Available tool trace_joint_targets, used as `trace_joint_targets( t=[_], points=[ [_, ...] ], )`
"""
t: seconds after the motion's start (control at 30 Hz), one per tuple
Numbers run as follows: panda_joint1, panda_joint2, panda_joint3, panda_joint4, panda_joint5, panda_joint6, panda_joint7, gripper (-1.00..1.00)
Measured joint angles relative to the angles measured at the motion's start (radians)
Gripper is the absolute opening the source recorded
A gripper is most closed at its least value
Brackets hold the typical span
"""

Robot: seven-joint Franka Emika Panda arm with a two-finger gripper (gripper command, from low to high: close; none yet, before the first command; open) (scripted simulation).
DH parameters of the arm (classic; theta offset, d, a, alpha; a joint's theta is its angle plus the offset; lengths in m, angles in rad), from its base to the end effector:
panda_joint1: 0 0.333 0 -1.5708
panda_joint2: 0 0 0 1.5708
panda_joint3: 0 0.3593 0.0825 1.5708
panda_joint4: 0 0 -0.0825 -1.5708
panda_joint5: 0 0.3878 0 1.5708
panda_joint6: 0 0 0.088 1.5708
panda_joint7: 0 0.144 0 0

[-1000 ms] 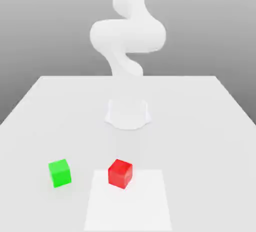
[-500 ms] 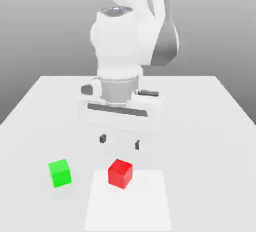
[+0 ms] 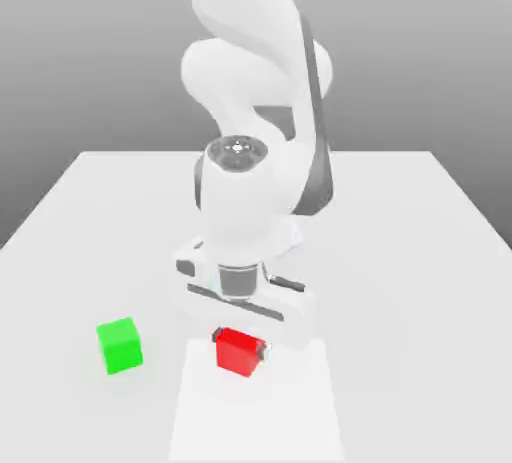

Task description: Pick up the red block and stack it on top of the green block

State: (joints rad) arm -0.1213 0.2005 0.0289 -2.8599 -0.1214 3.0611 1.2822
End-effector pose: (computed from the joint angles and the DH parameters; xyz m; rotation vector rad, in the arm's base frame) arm 0.3531 -0.0226 0.1449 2.5417 -1.8419 0.0050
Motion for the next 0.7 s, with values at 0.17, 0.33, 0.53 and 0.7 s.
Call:
trace_joint_targets(
  t=[0.17, 0.33, 0.53, 0.7],
  points=[
    [0.015, -0.041, -0.023, -0.005, -0.027, -0.035, 0.019, -1.00],
    [0.012, -0.162, -0.013, -0.022, -0.008, -0.136, 0.003, -1.00],
    [0.021, -0.283, -0.050, -0.028, 0.107, -0.254, -0.108, -1.00],
    [-0.091, -0.315, -0.174, 0.023, 0.081, -0.336, -0.220, -1.00]
  ],
)
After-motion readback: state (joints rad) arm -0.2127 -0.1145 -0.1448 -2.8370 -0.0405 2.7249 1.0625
